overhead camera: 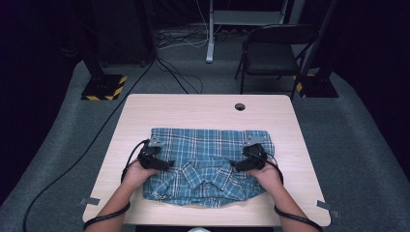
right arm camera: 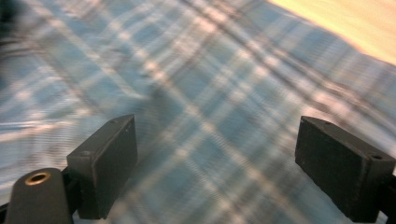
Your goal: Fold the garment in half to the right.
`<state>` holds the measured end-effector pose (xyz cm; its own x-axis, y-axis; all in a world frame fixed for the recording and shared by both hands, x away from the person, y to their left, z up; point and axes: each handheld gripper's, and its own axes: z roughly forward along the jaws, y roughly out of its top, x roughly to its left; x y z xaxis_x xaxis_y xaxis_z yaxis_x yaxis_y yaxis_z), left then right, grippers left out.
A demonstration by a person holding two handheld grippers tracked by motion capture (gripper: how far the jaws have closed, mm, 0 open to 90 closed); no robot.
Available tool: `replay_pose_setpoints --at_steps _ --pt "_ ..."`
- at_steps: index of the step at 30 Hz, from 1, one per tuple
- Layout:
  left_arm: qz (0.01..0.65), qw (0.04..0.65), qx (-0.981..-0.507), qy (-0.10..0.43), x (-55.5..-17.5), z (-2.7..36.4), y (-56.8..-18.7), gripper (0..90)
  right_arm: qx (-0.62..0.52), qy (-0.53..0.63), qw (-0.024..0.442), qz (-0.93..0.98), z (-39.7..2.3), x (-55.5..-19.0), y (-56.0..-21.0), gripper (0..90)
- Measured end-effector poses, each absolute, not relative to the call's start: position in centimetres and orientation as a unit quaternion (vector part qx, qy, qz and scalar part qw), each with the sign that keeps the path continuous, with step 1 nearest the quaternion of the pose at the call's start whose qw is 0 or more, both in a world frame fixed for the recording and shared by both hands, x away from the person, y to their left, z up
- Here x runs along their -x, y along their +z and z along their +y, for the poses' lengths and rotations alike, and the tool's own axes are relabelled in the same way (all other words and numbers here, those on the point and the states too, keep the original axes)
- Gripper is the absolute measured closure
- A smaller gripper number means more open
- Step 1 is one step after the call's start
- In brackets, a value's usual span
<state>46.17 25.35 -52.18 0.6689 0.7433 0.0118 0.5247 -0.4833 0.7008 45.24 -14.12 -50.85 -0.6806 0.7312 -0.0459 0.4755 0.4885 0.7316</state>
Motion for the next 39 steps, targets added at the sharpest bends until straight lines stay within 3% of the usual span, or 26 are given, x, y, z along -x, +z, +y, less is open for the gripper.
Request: replay_pose_setpoints --at_steps 9,20,33,39 --pt "0.383 0.346 -0.84 0.167 -46.6 25.6 -52.5 10.5 -0.393 0.316 0.183 0.844 -16.7 -46.5 -52.6 14.6" --pt "0.386 0.358 -0.837 0.153 -46.7 26.3 -52.0 11.7 -0.401 0.333 0.163 0.838 -16.7 -46.6 -51.3 14.1" --pt "0.391 0.381 -0.821 0.168 -46.9 26.9 -50.3 11.0 -0.284 0.386 0.121 0.869 -9.2 -42.2 -47.9 15.0" --pt "0.386 0.39 -0.819 0.167 -47.8 26.5 -49.6 12.2 -0.274 0.352 0.138 0.884 -9.6 -40.3 -48.6 17.6"
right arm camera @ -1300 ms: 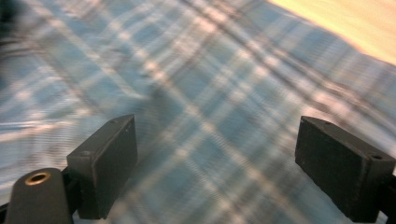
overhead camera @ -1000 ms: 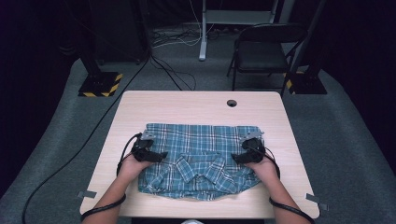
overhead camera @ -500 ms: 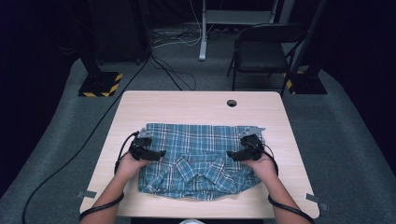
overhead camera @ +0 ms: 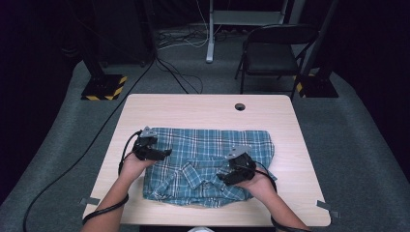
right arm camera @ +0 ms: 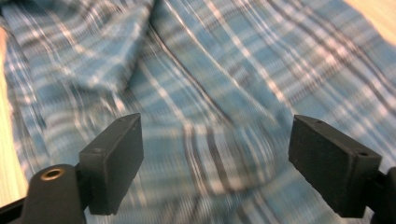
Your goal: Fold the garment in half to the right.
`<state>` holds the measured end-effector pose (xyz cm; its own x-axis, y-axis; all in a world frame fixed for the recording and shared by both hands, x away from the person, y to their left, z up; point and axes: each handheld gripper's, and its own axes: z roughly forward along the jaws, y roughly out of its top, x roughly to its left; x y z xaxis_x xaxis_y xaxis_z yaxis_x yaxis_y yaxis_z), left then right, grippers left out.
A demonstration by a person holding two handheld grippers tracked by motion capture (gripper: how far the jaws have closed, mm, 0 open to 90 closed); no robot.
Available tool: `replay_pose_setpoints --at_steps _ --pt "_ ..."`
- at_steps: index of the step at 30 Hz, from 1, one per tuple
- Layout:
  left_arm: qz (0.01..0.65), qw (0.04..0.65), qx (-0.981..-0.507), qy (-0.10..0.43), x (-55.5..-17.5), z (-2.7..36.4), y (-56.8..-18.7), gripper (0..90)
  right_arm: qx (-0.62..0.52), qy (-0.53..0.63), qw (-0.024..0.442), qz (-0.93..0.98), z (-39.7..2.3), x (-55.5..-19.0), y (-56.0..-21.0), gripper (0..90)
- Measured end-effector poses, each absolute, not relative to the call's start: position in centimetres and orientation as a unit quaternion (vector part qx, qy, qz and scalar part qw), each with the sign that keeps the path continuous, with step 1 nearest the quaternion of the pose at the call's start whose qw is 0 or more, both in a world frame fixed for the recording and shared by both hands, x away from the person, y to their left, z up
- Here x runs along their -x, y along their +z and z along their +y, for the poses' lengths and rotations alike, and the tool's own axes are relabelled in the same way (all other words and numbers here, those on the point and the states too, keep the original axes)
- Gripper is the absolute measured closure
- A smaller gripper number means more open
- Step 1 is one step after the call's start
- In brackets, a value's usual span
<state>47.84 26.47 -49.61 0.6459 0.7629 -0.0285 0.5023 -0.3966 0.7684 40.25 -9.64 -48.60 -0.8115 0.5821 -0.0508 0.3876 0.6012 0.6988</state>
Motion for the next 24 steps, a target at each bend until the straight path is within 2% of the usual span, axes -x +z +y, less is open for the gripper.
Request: replay_pose_setpoints --at_steps 9,13,24 --pt "0.382 0.348 -0.84 0.166 -49.6 25.4 -51.0 12.4 -0.348 0.326 0.123 0.87 -16.1 -40.0 -51.0 19.0" --pt "0.378 0.332 -0.85 0.157 -50.0 25.2 -52.0 12.6 -0.356 0.322 0.119 0.869 -16.7 -40.1 -52.7 19.0" --pt "0.382 0.346 -0.843 0.153 -49.8 25.6 -51.8 13.9 -0.355 0.316 0.137 0.869 -16.5 -39.9 -52.3 19.5"
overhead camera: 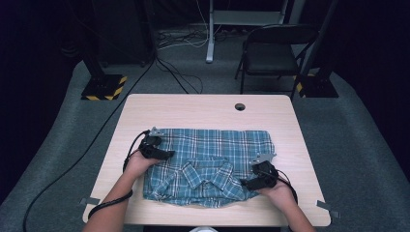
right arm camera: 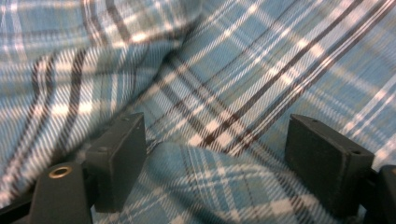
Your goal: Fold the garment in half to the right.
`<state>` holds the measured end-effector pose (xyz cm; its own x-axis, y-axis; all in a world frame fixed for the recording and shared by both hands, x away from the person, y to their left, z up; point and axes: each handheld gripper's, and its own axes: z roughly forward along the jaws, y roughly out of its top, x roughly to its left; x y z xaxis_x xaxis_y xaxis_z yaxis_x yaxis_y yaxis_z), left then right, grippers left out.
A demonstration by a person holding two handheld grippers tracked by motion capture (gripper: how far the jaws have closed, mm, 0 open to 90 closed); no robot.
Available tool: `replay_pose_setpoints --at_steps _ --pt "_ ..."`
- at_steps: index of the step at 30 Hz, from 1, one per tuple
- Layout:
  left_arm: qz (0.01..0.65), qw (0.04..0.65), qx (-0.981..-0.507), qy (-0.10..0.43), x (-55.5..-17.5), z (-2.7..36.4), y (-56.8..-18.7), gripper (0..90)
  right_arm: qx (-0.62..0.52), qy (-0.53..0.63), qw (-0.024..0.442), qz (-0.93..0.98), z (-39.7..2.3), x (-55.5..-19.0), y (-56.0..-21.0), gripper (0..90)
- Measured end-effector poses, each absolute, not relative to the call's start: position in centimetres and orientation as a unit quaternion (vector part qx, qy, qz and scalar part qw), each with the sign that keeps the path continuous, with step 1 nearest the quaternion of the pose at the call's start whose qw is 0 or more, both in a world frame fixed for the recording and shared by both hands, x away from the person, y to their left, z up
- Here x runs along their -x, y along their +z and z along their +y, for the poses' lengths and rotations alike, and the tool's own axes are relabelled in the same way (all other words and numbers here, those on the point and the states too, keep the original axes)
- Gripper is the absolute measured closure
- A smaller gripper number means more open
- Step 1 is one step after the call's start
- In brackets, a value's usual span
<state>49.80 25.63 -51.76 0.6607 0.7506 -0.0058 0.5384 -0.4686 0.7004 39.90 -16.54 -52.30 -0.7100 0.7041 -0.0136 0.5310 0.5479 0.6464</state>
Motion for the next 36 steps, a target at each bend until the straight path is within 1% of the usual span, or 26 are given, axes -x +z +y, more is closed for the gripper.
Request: replay_pose_setpoints --at_steps 7,9,11,17,22,30,33,36 --pt "0.394 0.376 -0.825 0.153 -49.4 26.2 -50.4 13.6 -0.339 0.368 0.166 0.85 -14.7 -39.2 -48.8 19.4" --pt "0.395 0.374 -0.824 0.157 -49.3 26.2 -50.2 13.6 -0.325 0.388 0.16 0.848 -13.5 -39.0 -48.1 20.7" --pt "0.393 0.373 -0.825 0.159 -49.2 26.1 -50.2 13.7 -0.309 0.41 0.139 0.847 -12.2 -38.9 -47.8 23.1" --pt "0.384 0.359 -0.835 0.162 -49.1 25.9 -50.5 13.7 -0.266 0.402 0.123 0.867 -7.2 -39.5 -48.4 23.6" --pt "0.382 0.34 -0.845 0.158 -49.2 25.8 -51.5 13.8 -0.243 0.38 0.13 0.883 -4.4 -40.2 -49.5 26.7" --pt "0.373 0.332 -0.851 0.165 -49.2 25.7 -52.1 13.7 -0.278 0.345 0.107 0.89 -4.0 -42.0 -52.2 28.0" --pt "0.371 0.332 -0.851 0.166 -49.2 25.7 -52.2 13.6 -0.279 0.347 0.107 0.889 -4.1 -42.0 -52.1 27.0" --pt "0.371 0.334 -0.851 0.166 -49.2 25.7 -52.2 13.6 -0.278 0.364 0.116 0.881 -4.1 -41.8 -51.0 25.4"
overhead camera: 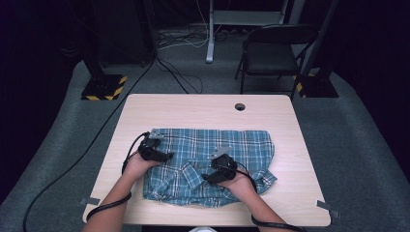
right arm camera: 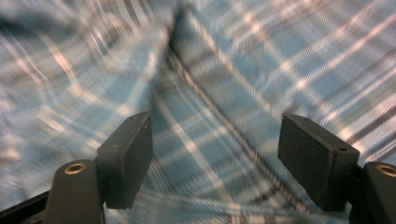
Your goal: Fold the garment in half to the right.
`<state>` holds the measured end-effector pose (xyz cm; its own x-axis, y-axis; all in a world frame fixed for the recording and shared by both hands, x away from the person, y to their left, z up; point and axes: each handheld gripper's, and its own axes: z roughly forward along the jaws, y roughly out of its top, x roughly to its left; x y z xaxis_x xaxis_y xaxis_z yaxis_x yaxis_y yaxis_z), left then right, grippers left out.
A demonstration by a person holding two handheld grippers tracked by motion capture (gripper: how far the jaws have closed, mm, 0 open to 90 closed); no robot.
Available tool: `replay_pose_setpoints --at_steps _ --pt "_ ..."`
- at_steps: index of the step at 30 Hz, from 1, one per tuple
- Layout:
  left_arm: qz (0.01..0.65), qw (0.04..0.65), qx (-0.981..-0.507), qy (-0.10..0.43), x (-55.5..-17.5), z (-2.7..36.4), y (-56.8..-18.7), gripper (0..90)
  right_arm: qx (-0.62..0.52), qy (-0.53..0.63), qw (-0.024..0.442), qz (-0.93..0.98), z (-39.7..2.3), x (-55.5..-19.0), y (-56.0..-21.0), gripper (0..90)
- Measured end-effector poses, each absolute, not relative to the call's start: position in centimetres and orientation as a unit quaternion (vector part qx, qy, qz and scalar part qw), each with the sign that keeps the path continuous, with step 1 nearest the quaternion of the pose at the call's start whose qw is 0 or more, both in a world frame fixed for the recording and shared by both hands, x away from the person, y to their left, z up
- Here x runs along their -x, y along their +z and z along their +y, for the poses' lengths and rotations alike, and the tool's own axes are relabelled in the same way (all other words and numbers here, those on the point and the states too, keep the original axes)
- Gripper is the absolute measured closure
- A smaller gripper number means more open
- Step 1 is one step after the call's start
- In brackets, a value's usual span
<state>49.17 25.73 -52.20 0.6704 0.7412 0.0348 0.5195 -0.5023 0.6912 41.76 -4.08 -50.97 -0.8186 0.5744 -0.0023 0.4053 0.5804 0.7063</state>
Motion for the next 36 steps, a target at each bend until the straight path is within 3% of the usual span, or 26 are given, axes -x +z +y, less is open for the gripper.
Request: replay_pose_setpoints --at_steps 6,16,20,27,36 --pt "0.372 0.331 -0.851 0.167 -49.2 25.6 -52.2 13.3 -0.249 0.393 0.108 0.879 -2.5 -40.8 -49.3 24.3" --pt "0.37 0.335 -0.851 0.166 -49.1 25.7 -52.2 12.6 -0.241 0.326 0.109 0.907 -0.5 -42.2 -52.6 22.1" --pt "0.369 0.336 -0.851 0.165 -49.1 25.7 -52.3 12.3 -0.248 0.329 0.105 0.905 -0.5 -42.4 -52.3 21.5" --pt "0.37 0.334 -0.851 0.167 -49.0 25.6 -52.3 11.7 -0.225 0.376 0.119 0.891 1.1 -40.6 -49.6 21.9" --pt "0.369 0.336 -0.85 0.168 -49.0 25.6 -52.4 11.2 -0.194 0.4 0.095 0.89 3.7 -38.4 -49.8 27.6"
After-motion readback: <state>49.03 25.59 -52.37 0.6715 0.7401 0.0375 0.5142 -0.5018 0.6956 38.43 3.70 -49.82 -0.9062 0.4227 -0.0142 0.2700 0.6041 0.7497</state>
